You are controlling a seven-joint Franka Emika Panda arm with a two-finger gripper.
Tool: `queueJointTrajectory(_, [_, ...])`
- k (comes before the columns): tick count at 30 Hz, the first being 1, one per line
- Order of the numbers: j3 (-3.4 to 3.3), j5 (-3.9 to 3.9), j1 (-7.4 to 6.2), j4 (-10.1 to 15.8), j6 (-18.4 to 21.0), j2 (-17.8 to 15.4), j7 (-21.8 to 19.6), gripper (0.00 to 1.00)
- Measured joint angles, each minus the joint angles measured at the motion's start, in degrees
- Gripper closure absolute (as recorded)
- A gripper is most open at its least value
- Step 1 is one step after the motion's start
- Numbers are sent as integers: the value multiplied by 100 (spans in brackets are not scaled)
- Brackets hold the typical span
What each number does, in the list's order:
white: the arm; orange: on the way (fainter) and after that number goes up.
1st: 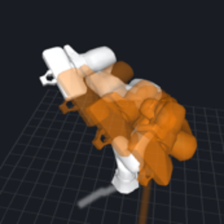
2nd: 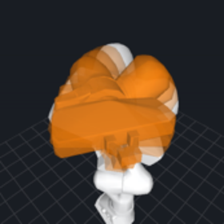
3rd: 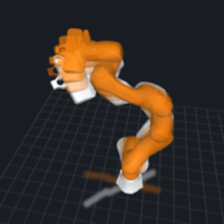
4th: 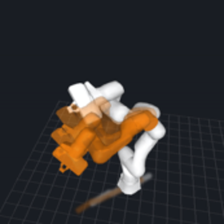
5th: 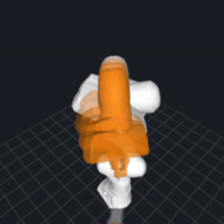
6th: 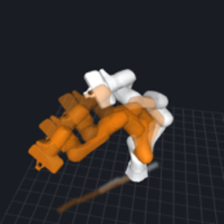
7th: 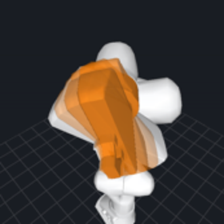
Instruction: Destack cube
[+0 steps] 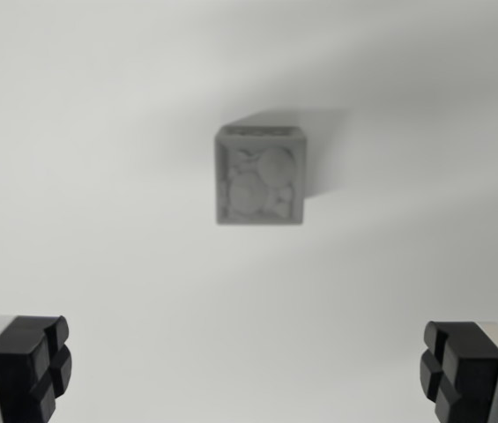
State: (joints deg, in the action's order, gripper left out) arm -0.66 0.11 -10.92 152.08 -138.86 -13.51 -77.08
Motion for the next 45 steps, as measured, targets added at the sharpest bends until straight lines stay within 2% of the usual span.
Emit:
queueJointTrajectory(12, [0,-1,0,-290,800,-505,-4,0])
queueJointTrajectory(21, [0,-2,0,-505,1249,-738,-6,0])
queueJointTrajectory(33, [1,-2,1,-684,1582,-888,-8,0])
queueJointTrajectory(45, [1,-2,0,-711,1626,-899,-8,0])
